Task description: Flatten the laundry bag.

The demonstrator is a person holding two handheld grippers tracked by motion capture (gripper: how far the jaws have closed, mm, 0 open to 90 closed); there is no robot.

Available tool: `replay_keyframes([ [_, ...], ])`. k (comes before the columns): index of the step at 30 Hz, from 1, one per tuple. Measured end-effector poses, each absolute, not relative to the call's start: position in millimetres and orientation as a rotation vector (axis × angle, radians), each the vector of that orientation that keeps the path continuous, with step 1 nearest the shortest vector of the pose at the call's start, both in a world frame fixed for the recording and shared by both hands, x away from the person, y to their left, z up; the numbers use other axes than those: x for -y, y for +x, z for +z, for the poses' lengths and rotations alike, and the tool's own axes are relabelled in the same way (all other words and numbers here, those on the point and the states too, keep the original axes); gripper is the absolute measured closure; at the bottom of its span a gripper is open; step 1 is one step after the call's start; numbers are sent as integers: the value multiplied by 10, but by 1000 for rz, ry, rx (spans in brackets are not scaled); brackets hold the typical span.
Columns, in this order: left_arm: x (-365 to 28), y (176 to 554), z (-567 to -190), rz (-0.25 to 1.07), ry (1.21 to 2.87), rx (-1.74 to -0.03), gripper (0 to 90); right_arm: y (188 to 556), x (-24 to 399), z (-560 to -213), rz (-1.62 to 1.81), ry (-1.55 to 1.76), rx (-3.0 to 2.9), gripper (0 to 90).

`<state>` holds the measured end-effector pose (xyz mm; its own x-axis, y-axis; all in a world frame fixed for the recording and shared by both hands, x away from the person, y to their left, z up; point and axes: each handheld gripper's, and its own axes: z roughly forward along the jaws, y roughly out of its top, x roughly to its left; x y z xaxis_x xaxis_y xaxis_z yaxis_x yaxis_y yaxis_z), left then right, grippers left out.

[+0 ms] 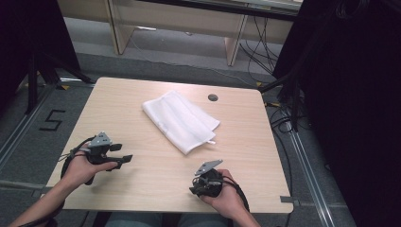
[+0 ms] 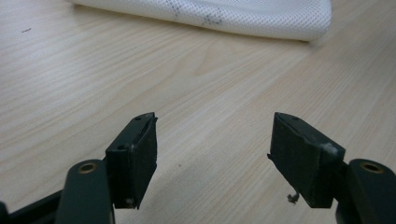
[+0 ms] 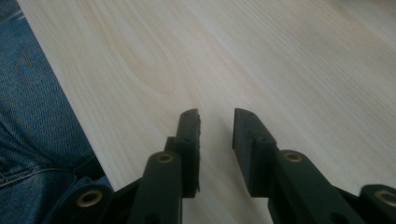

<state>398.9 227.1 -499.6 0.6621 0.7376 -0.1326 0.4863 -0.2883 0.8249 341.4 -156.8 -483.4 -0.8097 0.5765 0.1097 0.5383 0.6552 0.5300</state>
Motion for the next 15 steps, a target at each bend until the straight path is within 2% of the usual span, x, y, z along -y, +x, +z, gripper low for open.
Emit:
replay_keyframes([
  [4,-2273,3988,-5004,336,1948,-974,317,3425,1609,-4824,869,990,-2797,784],
  [15,-2269,3992,-4998,349,1940,-960,326,3451,1651,-4834,857,1063,-2783,839],
])
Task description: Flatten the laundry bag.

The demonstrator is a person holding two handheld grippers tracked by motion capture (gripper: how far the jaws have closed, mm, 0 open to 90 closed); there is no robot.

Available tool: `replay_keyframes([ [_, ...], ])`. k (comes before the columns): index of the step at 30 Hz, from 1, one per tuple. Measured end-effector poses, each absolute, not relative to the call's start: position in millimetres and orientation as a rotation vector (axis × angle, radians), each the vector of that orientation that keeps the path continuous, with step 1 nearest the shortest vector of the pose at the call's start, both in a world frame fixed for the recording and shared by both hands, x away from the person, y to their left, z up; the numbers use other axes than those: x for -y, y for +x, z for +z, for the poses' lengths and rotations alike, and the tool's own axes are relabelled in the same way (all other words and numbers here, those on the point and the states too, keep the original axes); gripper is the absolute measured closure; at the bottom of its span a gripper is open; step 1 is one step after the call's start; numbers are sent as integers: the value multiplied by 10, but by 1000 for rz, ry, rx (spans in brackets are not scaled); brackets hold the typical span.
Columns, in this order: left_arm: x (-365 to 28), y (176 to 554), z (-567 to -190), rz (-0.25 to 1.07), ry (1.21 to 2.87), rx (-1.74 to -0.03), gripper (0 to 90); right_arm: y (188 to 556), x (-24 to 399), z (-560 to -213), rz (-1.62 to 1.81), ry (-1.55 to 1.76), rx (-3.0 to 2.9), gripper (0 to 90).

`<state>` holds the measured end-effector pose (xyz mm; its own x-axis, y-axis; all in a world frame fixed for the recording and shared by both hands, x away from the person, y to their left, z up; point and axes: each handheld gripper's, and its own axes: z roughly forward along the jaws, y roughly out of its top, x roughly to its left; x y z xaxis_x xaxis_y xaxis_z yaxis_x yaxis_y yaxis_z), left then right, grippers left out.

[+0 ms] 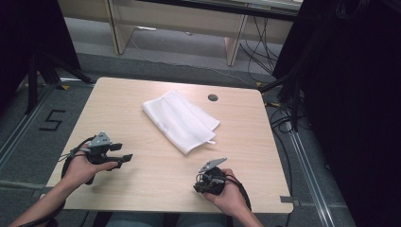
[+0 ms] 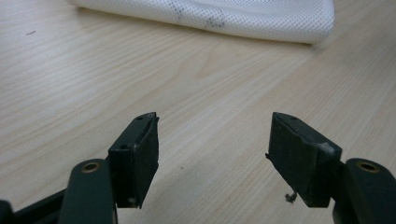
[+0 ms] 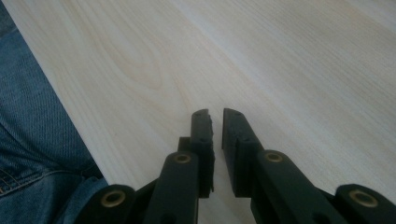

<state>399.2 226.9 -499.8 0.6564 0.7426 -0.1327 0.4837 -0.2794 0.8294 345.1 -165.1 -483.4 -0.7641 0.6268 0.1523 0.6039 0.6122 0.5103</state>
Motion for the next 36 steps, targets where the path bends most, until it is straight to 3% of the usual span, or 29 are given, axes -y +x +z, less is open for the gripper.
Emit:
replay_keyframes([
  [16,-2274,3914,-4977,370,1955,-950,326,3447,1566,-4768,793,1075,-2744,858],
  [19,-2264,3919,-4989,364,1965,-950,326,3493,1608,-4735,802,1086,-2707,900],
  [36,-2271,3924,-4989,373,1974,-942,326,3772,1645,-4578,814,1161,-2605,900],
])
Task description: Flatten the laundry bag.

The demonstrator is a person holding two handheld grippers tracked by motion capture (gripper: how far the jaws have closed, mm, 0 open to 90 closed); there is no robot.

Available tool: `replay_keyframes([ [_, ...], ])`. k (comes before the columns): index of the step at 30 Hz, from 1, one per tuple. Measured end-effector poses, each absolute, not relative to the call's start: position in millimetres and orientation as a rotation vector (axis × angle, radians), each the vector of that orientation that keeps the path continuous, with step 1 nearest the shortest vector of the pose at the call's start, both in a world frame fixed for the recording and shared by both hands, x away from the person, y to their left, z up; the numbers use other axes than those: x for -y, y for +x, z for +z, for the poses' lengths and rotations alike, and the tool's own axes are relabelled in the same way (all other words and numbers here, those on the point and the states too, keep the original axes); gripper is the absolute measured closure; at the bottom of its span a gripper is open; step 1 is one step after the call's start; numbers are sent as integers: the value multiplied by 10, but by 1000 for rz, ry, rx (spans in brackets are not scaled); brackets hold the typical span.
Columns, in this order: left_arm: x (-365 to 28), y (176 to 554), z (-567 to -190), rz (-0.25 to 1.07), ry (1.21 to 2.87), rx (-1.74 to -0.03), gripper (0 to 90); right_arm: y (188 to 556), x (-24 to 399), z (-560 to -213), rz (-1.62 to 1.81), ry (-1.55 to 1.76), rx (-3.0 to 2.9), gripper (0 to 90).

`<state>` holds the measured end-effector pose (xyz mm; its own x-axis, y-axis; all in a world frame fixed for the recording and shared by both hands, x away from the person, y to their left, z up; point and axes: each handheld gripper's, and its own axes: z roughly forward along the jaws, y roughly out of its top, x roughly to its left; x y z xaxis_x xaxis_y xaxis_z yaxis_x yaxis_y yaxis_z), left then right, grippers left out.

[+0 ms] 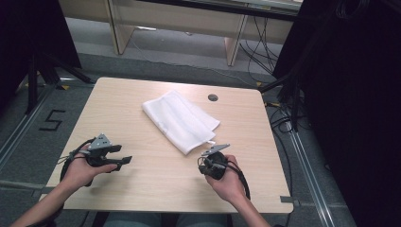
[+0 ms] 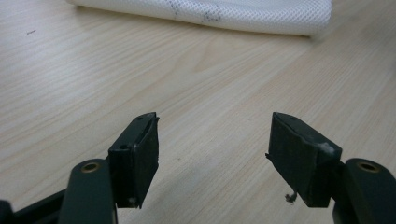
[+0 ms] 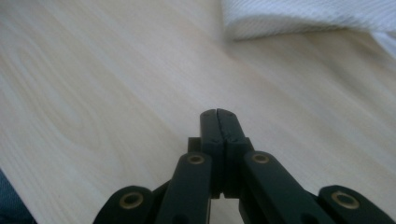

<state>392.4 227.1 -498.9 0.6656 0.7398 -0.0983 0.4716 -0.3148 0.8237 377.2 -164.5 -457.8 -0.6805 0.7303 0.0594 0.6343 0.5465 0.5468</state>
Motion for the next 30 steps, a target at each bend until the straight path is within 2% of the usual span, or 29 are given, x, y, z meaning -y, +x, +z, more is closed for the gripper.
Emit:
replay_keyframes([
  [13,-2270,3926,-4991,374,1977,-934,324,4142,1516,-4410,840,1225,-2534,900],
  [30,-2265,3929,-4988,382,1971,-938,323,4454,1209,-4460,798,1252,-2543,894],
])
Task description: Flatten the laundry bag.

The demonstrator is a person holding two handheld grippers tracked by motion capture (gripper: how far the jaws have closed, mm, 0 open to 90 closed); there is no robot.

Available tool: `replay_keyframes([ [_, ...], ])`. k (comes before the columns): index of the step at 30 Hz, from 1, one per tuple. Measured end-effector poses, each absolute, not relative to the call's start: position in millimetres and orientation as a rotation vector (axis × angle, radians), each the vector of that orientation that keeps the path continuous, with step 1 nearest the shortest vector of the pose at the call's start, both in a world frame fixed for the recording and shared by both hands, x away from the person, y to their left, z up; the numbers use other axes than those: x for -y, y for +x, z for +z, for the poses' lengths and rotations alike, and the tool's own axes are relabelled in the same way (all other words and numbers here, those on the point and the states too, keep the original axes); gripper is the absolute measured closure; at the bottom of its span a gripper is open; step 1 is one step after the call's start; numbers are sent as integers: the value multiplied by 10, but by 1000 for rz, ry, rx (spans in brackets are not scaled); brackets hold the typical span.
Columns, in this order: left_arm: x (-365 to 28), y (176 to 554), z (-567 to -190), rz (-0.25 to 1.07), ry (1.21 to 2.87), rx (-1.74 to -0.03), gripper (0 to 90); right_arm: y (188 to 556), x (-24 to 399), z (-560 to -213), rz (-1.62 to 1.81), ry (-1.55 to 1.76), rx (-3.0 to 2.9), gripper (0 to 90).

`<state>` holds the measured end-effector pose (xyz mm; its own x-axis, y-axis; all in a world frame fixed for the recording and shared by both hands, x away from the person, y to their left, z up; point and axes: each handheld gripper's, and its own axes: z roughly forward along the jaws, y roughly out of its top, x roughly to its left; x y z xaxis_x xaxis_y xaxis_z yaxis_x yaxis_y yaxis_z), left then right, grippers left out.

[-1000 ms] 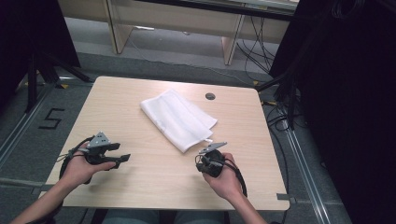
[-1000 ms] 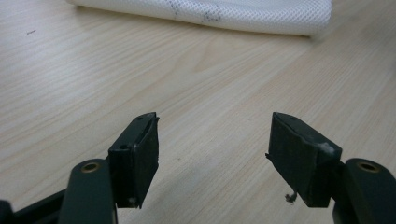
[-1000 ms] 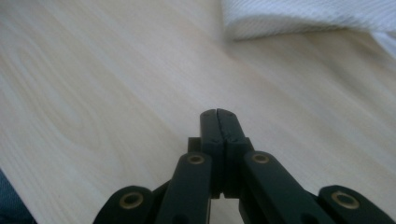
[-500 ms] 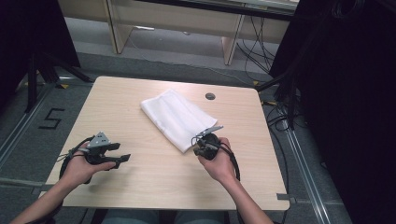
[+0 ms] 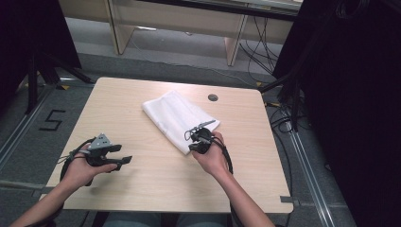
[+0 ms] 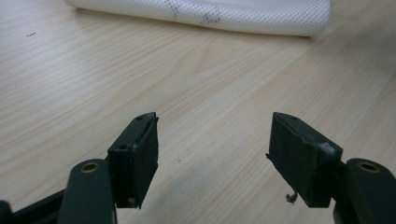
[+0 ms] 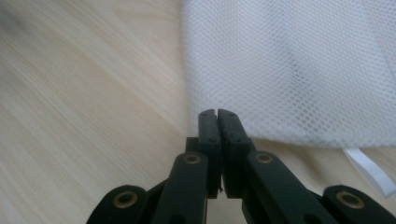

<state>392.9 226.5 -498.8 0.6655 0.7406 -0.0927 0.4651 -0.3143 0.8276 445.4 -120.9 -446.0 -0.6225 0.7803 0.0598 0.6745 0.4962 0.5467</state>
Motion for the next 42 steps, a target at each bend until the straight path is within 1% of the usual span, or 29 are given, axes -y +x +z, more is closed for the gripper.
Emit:
replay_keyframes([
  [11,-2267,3928,-4971,384,1964,-926,324,4686,940,-4498,734,1227,-2541,900],
  [22,-2264,3930,-4968,385,1970,-923,325,4877,817,-4711,655,1269,-2528,893],
  [36,-2260,3929,-4967,379,1971,-917,327,4857,855,-4844,629,1315,-2560,900],
  [40,-2257,3928,-4956,376,1956,-910,332,4828,884,-4848,615,1234,-2576,900],
  [42,-2254,3927,-4958,375,1959,-907,334,4800,889,-4842,612,1251,-2587,900],
])
